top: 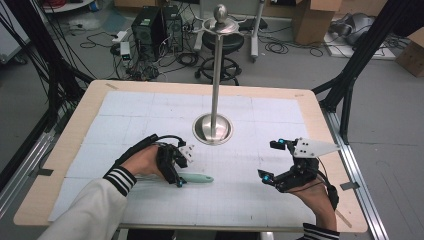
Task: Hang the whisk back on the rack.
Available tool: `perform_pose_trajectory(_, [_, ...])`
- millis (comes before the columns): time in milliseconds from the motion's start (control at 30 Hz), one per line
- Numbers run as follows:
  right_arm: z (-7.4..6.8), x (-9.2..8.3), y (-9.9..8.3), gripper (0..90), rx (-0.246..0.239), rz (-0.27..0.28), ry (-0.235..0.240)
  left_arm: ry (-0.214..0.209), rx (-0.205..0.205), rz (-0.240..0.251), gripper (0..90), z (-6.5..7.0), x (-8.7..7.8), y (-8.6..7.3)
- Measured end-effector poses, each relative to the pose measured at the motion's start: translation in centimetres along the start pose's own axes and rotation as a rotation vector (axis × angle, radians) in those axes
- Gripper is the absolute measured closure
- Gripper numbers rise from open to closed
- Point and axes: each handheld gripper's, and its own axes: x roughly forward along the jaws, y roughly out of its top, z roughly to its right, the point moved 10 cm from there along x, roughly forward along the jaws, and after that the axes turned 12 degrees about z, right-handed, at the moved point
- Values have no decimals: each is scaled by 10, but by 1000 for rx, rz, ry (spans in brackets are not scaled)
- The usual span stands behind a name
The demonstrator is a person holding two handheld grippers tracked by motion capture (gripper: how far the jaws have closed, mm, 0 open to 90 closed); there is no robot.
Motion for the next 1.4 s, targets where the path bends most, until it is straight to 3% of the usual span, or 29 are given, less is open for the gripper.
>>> perform_pose_trajectory(400, [1, -1, 0, 5, -1, 6, 1, -24, -6, -48, 573, 5, 5, -4])
perform_pose_trajectory(667, [1, -1, 0, 4, 0, 9, 1, -17, -2, -68, 670, 7, 5, -5])
perform_pose_trajectory(967, [1, 0, 0, 5, 4, 8, 2, -2, 32, -98, 688, 10, 5, -4])
perform_pose_trajectory(1267, [2, -1, 0, 5, 6, 10, 2, 13, 37, -83, 692, 8, 1, -3])
perform_pose_trajectory(1400, [2, -1, 0, 5, 7, 10, 0, 41, 32, -68, 692, 5, -5, 0])
